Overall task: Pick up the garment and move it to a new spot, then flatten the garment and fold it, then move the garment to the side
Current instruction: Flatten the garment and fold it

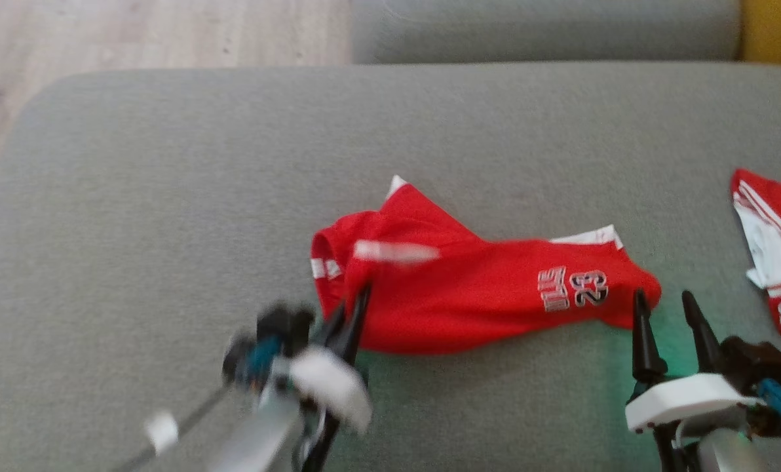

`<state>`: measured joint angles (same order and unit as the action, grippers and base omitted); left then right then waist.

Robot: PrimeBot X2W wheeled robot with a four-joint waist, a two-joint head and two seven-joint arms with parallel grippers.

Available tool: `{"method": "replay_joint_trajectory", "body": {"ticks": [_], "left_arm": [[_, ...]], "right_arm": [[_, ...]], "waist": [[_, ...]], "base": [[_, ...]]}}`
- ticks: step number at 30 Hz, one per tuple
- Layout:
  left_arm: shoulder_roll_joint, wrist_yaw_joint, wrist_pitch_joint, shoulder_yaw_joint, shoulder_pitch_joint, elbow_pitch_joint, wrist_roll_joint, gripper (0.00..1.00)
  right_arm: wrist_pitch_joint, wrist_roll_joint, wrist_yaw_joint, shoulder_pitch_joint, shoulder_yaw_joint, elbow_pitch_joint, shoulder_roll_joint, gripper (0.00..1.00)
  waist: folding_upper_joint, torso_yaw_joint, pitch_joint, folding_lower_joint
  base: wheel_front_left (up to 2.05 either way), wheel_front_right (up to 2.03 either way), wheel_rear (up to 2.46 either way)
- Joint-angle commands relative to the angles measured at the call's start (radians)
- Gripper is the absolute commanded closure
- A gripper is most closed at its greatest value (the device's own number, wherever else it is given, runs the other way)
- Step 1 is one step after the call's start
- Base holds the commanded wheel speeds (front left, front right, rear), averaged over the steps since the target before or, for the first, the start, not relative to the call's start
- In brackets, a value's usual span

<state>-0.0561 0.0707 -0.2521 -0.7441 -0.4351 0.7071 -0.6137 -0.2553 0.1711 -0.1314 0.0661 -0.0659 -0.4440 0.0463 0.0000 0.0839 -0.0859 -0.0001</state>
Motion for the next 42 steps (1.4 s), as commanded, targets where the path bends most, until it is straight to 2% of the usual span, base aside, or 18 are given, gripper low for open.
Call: {"method": "replay_joint_trajectory", "body": {"ticks": [1,5,6,7,8,11,18,24,31,42], "left_arm": [[-0.018,-0.001,-0.009,0.036,-0.002,-0.027,0.008,1.0],[-0.038,0.006,-0.01,0.045,0.105,-0.016,0.044,1.0],[-0.039,0.003,-0.01,0.055,0.126,-0.011,0.049,0.65],[-0.04,0.0,-0.01,0.063,0.146,-0.003,0.053,0.27],[-0.04,-0.003,-0.01,0.071,0.163,0.006,0.058,0.0],[-0.038,-0.019,-0.01,0.115,0.198,0.01,0.07,0.0],[-0.03,-0.065,-0.01,0.269,0.272,-0.092,0.14,0.0],[-0.019,-0.058,-0.01,0.351,0.288,-0.138,0.215,0.0],[-0.004,-0.049,-0.01,0.408,0.297,-0.161,0.277,0.0],[0.005,-0.046,-0.01,0.466,0.319,-0.218,0.323,0.0]], "right_arm": [[-0.006,0.006,0.001,0.016,0.029,0.033,0.004,0.0],[-0.006,0.025,0.001,0.0,0.048,0.032,0.004,0.0],[-0.006,0.027,0.001,-0.003,0.053,0.031,0.004,0.0],[-0.006,0.03,0.001,-0.005,0.057,0.029,0.004,0.0],[-0.006,0.033,0.001,-0.007,0.062,0.026,0.004,0.0],[-0.006,0.045,0.001,-0.01,0.076,0.017,0.004,0.0],[-0.006,0.116,0.001,0.033,0.121,-0.042,0.004,0.0],[-0.006,0.197,0.001,0.131,0.171,-0.17,0.004,0.0],[-0.006,0.302,0.001,0.19,0.268,-0.262,0.006,0.0],[-0.003,0.499,0.001,0.2,0.377,-0.322,0.036,0.0]], "waist": [[0.0,0.027,0.027,0.0001],[0.0,0.039,0.05,0.0001],[0.0,0.04,0.055,0.0001],[0.0,0.041,0.059,0.0001],[0.0,0.041,0.062,0.0001],[0.0,0.041,0.068,0.0001],[0.0,0.052,0.058,0.0001],[0.0,0.073,0.034,0.0001],[0.0,0.087,0.018,0.0001],[0.0,0.082,0.005,0.0001]], "base": [[0.0,0.0,0.0],[0.0,0.0,0.0],[0.0,0.0,0.0],[0.0,0.0,0.0],[0.0,0.0,0.0],[0.0,0.0,0.0],[0.0,0.0,0.0],[0.0,0.0,0.0],[0.0,0.0,0.0],[0.0,0.0,0.0]]}}
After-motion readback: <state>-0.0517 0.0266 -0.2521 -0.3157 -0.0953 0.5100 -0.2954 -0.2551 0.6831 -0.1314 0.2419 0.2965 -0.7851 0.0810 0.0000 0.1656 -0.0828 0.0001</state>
